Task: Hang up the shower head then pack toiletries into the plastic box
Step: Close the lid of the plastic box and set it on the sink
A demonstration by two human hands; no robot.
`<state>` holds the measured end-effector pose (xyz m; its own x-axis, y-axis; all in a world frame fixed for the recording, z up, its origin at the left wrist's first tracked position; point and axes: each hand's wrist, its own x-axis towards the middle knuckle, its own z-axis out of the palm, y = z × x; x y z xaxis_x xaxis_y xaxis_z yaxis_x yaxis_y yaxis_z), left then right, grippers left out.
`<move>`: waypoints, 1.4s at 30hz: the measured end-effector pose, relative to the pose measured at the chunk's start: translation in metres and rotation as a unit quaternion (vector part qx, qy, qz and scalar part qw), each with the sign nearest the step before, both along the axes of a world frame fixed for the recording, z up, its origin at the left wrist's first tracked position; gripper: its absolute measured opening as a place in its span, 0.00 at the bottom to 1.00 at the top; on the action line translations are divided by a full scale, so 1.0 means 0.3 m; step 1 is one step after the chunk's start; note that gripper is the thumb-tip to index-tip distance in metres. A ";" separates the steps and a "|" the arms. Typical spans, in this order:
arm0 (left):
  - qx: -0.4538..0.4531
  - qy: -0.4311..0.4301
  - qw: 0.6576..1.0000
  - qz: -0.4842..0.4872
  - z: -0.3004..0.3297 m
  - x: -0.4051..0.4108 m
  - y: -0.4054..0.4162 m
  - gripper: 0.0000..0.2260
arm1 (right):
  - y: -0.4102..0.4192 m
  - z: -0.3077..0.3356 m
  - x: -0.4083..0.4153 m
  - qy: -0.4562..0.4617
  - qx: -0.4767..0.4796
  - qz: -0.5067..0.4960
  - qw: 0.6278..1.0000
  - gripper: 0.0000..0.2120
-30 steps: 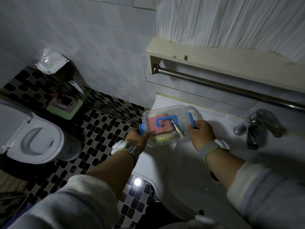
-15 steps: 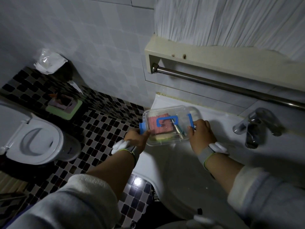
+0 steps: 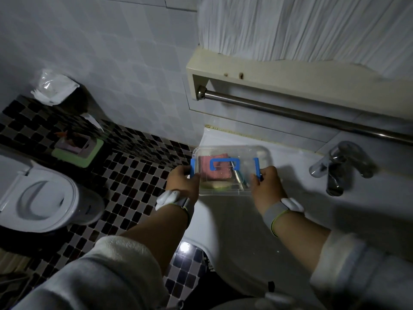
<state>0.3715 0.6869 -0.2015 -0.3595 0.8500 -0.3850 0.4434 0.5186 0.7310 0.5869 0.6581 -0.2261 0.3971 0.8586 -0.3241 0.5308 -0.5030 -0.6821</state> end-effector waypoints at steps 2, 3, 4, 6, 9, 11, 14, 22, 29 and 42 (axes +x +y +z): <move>-0.002 -0.019 1.000 -0.008 0.004 0.007 0.024 0.19 | 0.002 0.006 -0.006 0.023 -0.007 -0.028 0.999 0.09; 0.002 -0.018 1.000 -0.019 0.011 0.005 0.034 0.20 | 0.005 0.006 -0.007 0.027 -0.003 -0.030 0.999 0.09; 0.007 -0.021 0.999 -0.030 0.014 0.007 0.053 0.20 | 0.012 0.005 -0.003 0.026 0.003 -0.029 0.999 0.09; 0.002 -0.032 0.998 -0.051 0.027 0.013 0.097 0.21 | 0.031 0.004 0.006 0.023 0.009 -0.033 0.999 0.11; 0.009 -0.034 0.996 -0.077 0.050 0.038 0.166 0.22 | 0.060 0.014 0.016 0.027 0.015 -0.052 0.998 0.09; 0.022 -0.031 0.994 -0.100 0.058 0.055 0.212 0.23 | 0.081 0.022 0.023 0.038 0.019 -0.066 0.997 0.08; 0.014 -0.001 0.989 -0.149 0.051 0.059 0.280 0.22 | 0.114 0.027 0.033 0.036 0.009 -0.063 0.997 0.08; 0.008 0.025 0.981 -0.191 0.017 0.022 0.349 0.24 | 0.180 0.029 0.042 0.031 -0.001 -0.022 0.999 0.12; -0.003 0.024 0.980 -0.200 0.009 0.000 0.368 0.23 | 0.208 0.048 0.050 0.024 -0.033 0.003 0.999 0.15; 0.045 0.121 0.957 -0.258 0.107 0.008 0.336 0.25 | 0.151 0.174 0.039 -0.107 0.019 0.006 0.994 0.21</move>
